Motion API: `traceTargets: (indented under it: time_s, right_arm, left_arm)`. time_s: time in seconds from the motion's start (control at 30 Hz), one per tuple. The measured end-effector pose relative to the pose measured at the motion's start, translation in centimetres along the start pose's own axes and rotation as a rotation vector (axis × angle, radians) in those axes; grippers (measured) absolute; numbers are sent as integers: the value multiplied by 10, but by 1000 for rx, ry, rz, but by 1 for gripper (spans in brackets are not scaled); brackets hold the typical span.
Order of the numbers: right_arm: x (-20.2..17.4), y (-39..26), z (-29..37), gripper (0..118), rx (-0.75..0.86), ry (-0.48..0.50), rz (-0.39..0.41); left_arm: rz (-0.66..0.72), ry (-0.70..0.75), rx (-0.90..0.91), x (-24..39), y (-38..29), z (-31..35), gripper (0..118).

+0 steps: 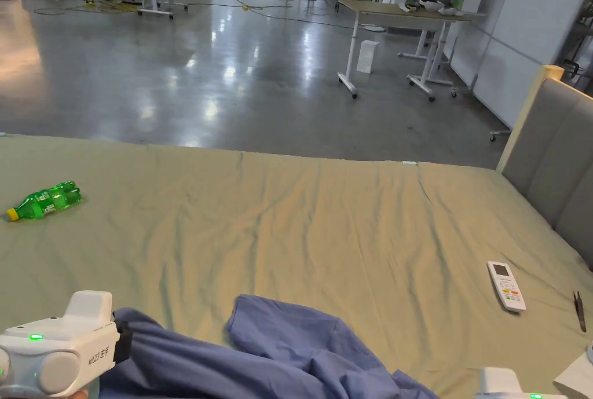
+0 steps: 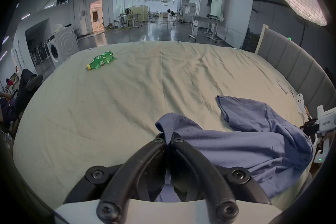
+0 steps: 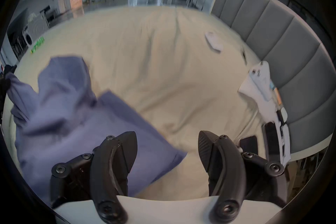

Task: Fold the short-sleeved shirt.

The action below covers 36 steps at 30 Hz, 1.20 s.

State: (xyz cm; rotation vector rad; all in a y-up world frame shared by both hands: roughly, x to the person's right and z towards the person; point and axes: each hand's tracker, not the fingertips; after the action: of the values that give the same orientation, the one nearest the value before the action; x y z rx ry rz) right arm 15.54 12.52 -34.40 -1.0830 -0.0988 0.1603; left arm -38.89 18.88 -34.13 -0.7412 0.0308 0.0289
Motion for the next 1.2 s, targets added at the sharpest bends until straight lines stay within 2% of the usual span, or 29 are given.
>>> traceTargets:
  time_s: [0.07, 0.13, 0.17, 0.2, 0.23, 0.27, 0.37, 0.43, 0.53, 0.87, 1.0, 1.2]
  right_arm:
    - [-7, -14, -16, 73, -61, 27, -11]
    - [-13, -25, -12, 65, 31, 30, -36]
    - [-16, -26, -7, 62, 47, 1, -14]
    - [-19, -26, -4, 53, 37, 17, -4]
    - [-22, -24, 0, 37, 49, 48, 2]
    - [-24, -22, -4, 10, 61, 95, 5]
    - [-33, -19, 3, 10, 72, 52, 55]
    - [-29, -15, 16, 9, 184, 55, 8]
    - [-30, 3, 60, 9, 301, 38, -15]
    - [-21, 77, 173, 9, 618, 21, -7]
    - [-12, 112, 210, 9, 702, 12, -17]
    - [7, 166, 260, 9, 810, -58, -14]
  left_arm:
    - [-4, 10, -8, -3, -5, -1, 4]
    - [-1, 12, -20, -6, -12, 0, 4]
    - [-1, 13, -27, -6, -16, 0, 4]
    - [-1, 17, -34, -7, -19, -4, 4]
    - [0, 19, -39, -7, -22, -4, 4]
    - [1, 20, -44, -7, -24, -5, 4]
    - [12, 22, -45, -12, -27, -9, 4]
    - [25, 21, -26, -16, -23, -4, 4]
    - [30, 15, 15, -21, -9, 4, 4]
    - [-42, 55, 204, -17, 71, 78, 4]
    - [-50, 96, 273, -36, 111, 109, 4]
    - [-48, 181, 361, -76, 167, 153, 4]
